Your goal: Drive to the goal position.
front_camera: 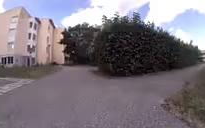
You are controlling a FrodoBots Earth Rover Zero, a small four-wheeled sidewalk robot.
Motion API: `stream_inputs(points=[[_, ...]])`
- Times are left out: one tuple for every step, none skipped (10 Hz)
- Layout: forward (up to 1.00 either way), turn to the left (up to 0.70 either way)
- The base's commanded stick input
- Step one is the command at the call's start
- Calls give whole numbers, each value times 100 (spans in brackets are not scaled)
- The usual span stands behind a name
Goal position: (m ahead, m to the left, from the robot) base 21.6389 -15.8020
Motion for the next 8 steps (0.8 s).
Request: stream_inputs(points=[[85,-33],[85,-33],[85,-33],[85,-33],[85,-33],[85,-33],[85,-33],[85,-33]])
